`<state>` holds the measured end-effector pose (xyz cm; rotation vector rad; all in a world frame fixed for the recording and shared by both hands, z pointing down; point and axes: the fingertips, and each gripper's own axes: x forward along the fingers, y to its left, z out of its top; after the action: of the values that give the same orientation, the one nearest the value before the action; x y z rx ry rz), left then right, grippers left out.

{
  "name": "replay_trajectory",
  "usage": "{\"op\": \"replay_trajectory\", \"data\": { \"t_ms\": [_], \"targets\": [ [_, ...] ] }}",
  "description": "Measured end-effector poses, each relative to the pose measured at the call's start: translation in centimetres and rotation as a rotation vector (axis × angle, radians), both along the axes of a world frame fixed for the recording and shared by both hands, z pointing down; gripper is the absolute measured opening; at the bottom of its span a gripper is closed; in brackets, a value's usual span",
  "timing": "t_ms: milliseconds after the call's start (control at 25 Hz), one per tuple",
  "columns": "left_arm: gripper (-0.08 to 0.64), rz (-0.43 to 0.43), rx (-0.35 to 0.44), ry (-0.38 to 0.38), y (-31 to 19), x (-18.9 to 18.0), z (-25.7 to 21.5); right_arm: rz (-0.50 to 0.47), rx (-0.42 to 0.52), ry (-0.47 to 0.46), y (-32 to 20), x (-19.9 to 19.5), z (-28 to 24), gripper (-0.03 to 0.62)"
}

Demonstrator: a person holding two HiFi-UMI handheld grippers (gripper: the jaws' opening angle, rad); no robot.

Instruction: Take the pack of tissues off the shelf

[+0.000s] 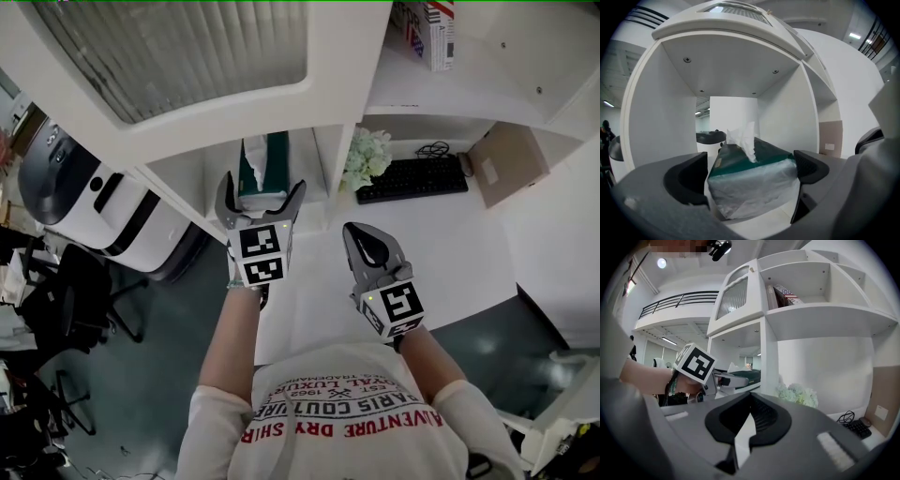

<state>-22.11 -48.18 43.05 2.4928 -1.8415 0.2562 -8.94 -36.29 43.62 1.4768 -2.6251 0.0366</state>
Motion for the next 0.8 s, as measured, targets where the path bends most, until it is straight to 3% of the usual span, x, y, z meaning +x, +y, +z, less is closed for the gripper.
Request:
{"op": "replay_trajectory", "data": {
  "t_ms": [200,400,520,800],
  "targets": [
    [0.575,0.001,-0.043,-0.021,-1.1,0.5,1.0,0.006,-0.002,0.006,-0.6,0.2,0.2,-0.002],
    [0.566,-0.018,-0.039,-0.036,-1.3,0.1,1.2,0.017,-0.008,0.006,-1.2,0.8,0.4,-0.002],
    [0.499,-0.026,-0.035,-0.057,-1.2,-0.1,1.2,0.019,-0.012,0.004,-1.3,1.0,0.5,-0.002],
    [0.437,-0.027,-0.036,-0.025,-0.8,-0.7,1.0,0.018,-0.015,0.005,-0.8,1.1,0.5,-0.002]
  ]
}}
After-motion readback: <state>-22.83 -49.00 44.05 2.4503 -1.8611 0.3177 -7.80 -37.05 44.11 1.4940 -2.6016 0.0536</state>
